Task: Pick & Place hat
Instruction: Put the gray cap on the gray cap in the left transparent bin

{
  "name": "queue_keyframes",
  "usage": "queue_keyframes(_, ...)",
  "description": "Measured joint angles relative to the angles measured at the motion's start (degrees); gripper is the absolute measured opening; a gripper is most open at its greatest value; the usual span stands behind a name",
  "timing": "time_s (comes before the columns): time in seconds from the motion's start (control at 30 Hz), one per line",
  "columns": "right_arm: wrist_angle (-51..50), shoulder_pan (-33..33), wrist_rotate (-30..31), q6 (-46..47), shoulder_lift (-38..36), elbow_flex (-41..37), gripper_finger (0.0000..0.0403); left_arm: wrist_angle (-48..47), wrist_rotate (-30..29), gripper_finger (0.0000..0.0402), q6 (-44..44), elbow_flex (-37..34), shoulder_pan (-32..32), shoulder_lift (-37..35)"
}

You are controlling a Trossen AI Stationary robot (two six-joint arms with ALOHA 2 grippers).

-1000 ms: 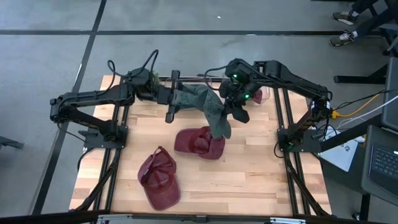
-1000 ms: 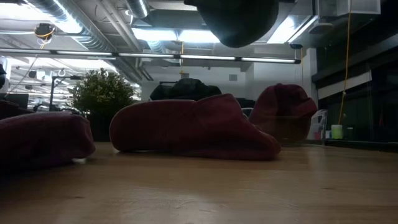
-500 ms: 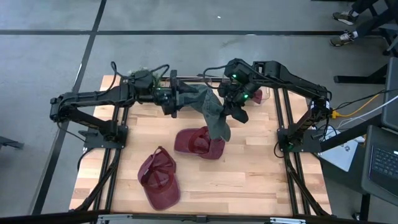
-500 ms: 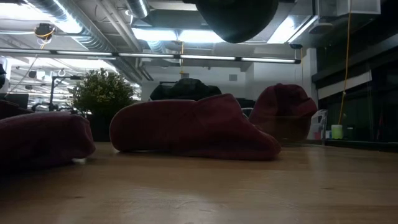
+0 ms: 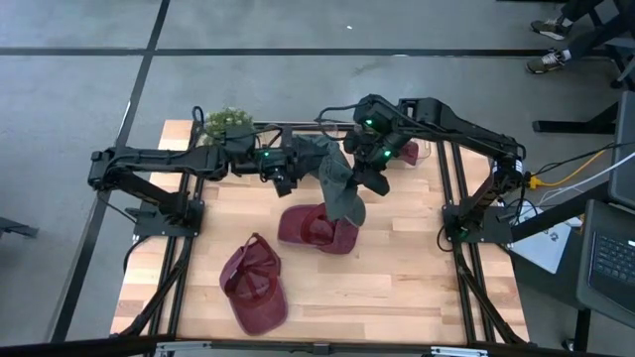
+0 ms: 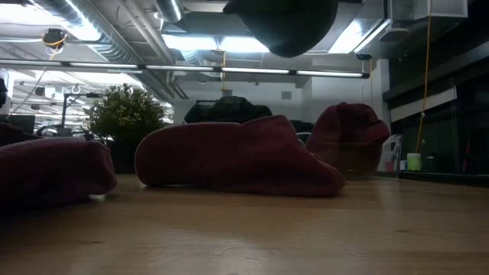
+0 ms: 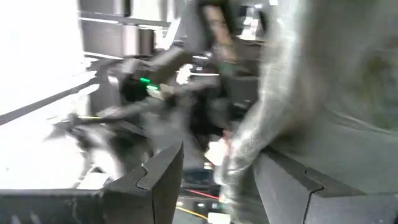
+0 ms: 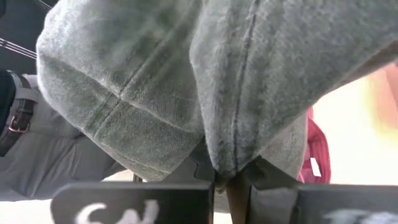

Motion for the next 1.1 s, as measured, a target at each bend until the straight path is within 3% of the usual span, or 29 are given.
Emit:
queue_keyframes(0.17, -0.5, 0.0, -1.3, -0.1, 2.3, 0.0, 0.0014, 1.2, -0.1, 0.0184, 0.0, 0.0, -0.4, 0.3)
queue_keyframes(0.43, 0.4, 0.2, -5.1, 0.0, 2.7, 0.0, 0.0015, -9.2, 1.1, 0.0184, -2.0, 0.0, -2.0, 0.7)
queue_keyframes(1.1, 0.4, 1.8, -7.0, -0.7, 2.9, 0.0, 0.0015, -3.0, 1.9, 0.0179, -0.7, 0.0, -1.6, 4.4)
